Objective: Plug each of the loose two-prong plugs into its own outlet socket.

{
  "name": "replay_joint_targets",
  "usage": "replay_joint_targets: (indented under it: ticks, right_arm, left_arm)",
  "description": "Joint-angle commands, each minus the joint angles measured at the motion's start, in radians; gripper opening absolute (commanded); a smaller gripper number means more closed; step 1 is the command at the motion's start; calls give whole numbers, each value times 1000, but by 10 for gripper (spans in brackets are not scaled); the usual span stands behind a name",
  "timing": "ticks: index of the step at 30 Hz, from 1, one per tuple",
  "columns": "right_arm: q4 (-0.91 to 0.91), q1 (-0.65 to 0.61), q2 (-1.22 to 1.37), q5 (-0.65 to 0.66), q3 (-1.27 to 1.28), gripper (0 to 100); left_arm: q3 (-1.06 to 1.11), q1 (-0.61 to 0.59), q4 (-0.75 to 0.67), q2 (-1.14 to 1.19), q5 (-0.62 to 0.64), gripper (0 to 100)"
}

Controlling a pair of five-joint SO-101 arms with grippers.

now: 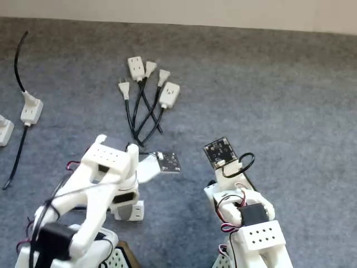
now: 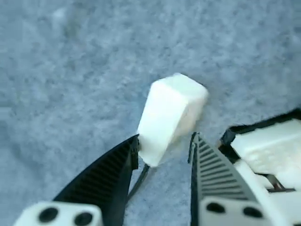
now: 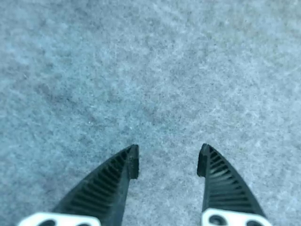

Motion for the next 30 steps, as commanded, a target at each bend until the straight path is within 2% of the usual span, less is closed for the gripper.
replay_joint_targets:
  ticks: [1, 4, 9, 13, 16, 20, 25, 30]
  right_arm:
    - [-15, -8, 16, 14, -7, 201]
    - [-15, -8, 16, 14, -7, 201]
    - [-16, -10, 16, 14, -7, 201]
    - [-16, -10, 16, 14, -7, 201]
    - [-16, -21, 16, 14, -7, 201]
    - [-16, -24, 16, 14, -7, 201]
    - [-16, -24, 16, 14, -7, 201]
    - [-16, -24, 16, 14, -7, 201]
  left_arm:
    - [-84, -68, -41, 107, 8, 196]
    - [-197, -111, -40, 211, 2, 196]
    - [-406, -133, 46, 286, -52, 196]
    - [-607, -139, 183, 294, -51, 196]
    - [-680, -130, 316, 286, -55, 199]
    - [-665, -136, 362, 285, -57, 200]
    - [-504, -113, 356, 226, -103, 200]
    - [-269, -81, 172, 107, -98, 200]
